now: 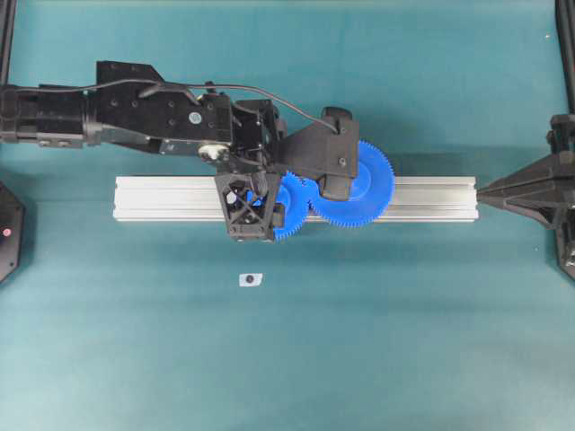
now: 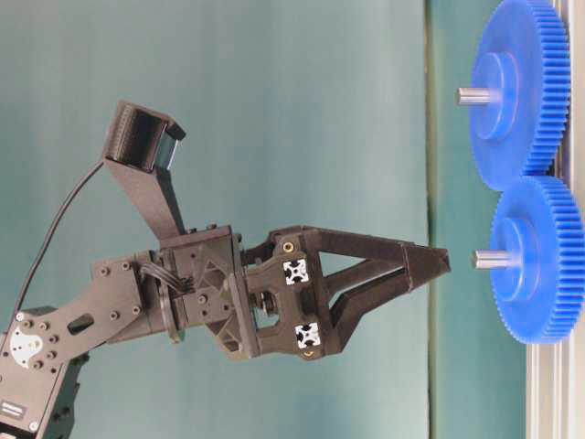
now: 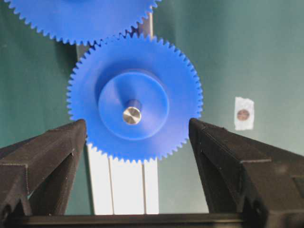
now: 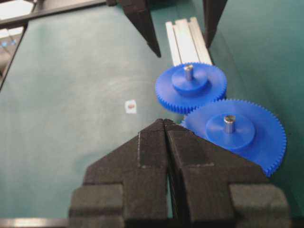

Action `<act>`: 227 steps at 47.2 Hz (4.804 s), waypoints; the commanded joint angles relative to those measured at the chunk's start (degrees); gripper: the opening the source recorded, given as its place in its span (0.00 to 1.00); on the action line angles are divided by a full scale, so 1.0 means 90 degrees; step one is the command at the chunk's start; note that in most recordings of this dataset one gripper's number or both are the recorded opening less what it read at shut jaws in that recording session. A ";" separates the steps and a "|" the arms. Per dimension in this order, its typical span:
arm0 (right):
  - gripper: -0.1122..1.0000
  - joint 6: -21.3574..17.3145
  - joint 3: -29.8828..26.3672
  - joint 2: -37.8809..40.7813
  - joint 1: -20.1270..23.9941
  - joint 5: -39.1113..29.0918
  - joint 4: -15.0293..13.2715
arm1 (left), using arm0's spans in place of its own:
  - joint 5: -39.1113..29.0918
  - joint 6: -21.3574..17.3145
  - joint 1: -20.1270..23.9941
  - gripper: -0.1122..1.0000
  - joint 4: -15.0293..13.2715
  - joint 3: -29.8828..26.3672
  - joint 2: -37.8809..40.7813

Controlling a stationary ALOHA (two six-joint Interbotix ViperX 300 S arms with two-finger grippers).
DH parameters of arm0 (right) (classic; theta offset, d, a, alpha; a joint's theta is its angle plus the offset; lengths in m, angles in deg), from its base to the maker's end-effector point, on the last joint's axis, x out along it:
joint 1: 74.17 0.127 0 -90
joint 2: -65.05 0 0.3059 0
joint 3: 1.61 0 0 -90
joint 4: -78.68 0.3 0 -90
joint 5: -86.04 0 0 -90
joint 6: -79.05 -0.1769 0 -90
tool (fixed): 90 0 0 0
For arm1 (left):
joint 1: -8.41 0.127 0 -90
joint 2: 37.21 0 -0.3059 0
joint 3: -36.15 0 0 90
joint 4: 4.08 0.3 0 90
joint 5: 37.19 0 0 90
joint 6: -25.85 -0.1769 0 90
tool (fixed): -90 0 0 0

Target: Find the location of the shaft and insert the small gear.

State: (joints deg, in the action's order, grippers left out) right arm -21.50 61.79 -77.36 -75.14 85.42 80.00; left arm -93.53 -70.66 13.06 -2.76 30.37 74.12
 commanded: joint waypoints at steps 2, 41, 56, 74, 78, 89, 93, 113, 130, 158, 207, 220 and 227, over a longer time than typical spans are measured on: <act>0.10 -0.0059 -0.0068 0.0039 -0.0010 0.0068 0.0010 | 0.0020 0.0000 -0.0020 0.84 0.0029 -0.0117 -0.0205; 0.10 -0.0059 -0.0068 0.0039 0.0000 0.0059 0.0010 | -0.0029 0.0010 -0.0029 0.84 0.0029 -0.0205 -0.0449; 0.10 -0.0059 -0.0068 0.0039 0.0000 0.0059 0.0010 | -0.0127 0.0010 -0.0078 0.84 0.0029 -0.0195 -0.0498; 0.10 -0.0059 -0.0068 0.0039 0.0000 0.0049 0.0010 | -0.0166 0.0020 -0.0088 0.84 0.0029 -0.0244 -0.0605; 0.10 -0.0059 -0.0068 0.0039 0.0000 0.0049 0.0010 | -0.0166 0.0020 -0.0098 0.84 0.0029 -0.0244 -0.0645; 0.10 -0.0059 -0.0059 0.0039 -0.0010 0.0049 0.0010 | -0.0166 0.0020 -0.0098 0.84 0.0029 -0.0244 -0.0664; 0.10 -0.0059 -0.0059 0.0039 -0.0010 0.0049 0.0010 | -0.0166 0.0020 -0.0107 0.84 0.0029 -0.0234 -0.0664; 0.10 -0.0059 -0.0059 0.0039 0.0000 0.0049 0.0010 | -0.0166 0.0020 -0.0107 0.84 0.0029 -0.0244 -0.0645; 0.10 -0.0059 -0.0059 0.0039 -0.0010 0.0059 0.0010 | -0.0166 0.0020 -0.0117 0.84 0.0029 -0.0234 -0.0635; 0.10 -0.0059 -0.0059 0.0039 -0.0010 0.0059 0.0010 | -0.0166 0.0020 -0.0127 0.84 0.0029 -0.0234 -0.0615; 0.10 -0.0059 -0.0029 0.0039 -0.0010 0.0059 0.0010 | -0.0166 0.0176 -0.0127 0.84 0.0029 -0.0186 -0.0615; 0.10 -0.0059 -0.0029 0.0039 -0.0010 0.0059 0.0010 | -0.0137 0.0195 -0.0137 0.84 0.0029 -0.0244 -0.0615; 0.10 -0.0059 -0.0010 0.0039 -0.0010 0.0059 0.0010 | -0.0186 0.0166 -0.0137 0.86 0.0029 -0.0244 -0.0615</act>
State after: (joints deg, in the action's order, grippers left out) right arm -21.41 62.14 -77.36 -75.14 85.42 80.00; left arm -95.11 -68.99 12.01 -2.76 29.67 70.34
